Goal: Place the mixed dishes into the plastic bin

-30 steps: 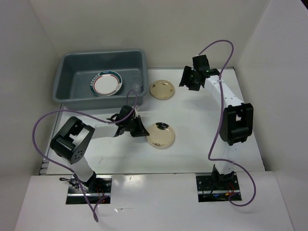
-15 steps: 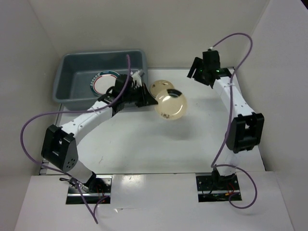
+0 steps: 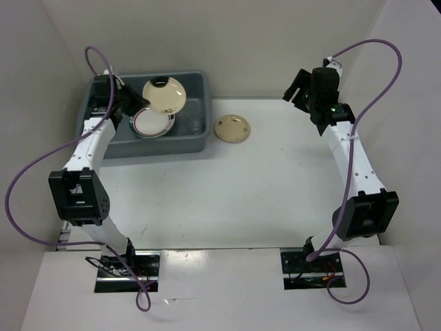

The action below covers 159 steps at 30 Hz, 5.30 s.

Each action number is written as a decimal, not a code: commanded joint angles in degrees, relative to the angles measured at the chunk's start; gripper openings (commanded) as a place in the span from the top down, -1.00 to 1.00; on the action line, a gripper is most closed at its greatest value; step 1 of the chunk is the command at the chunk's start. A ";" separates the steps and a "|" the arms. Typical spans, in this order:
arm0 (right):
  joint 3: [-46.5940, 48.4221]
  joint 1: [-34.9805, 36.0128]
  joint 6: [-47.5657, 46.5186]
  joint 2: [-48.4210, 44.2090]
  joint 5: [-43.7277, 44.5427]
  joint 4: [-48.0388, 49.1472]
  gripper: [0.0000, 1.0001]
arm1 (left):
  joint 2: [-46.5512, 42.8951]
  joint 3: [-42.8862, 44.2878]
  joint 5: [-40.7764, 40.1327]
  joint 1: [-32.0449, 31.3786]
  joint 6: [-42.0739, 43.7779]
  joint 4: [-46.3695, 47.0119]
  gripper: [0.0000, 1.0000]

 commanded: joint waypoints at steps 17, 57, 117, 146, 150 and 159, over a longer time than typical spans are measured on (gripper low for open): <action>-3.94 0.33 -0.24 4.08 -4.85 3.64 -0.66 | 19.35 9.33 -18.92 5.07 6.68 -3.09 1.00; 72.87 5.08 -13.16 71.65 -20.48 -14.03 0.92 | -0.33 10.04 20.01 5.07 0.00 -0.28 -0.86; 15.74 18.96 -10.78 39.14 -12.85 -15.52 0.92 | -14.40 -10.27 16.84 -1.08 2.28 -2.57 -0.91; 18.13 -7.23 -7.27 19.19 -11.00 -9.54 -0.30 | -4.56 -41.73 5.68 -30.00 -0.69 30.21 -0.95; 17.51 -7.23 -7.27 17.96 -10.47 -9.54 -0.32 | 0.27 -41.21 6.30 -32.18 -4.21 33.38 -0.95; 14.61 -7.23 -7.80 14.01 -8.89 -9.02 -0.37 | 5.47 -39.89 4.98 -33.51 -7.99 36.63 -0.73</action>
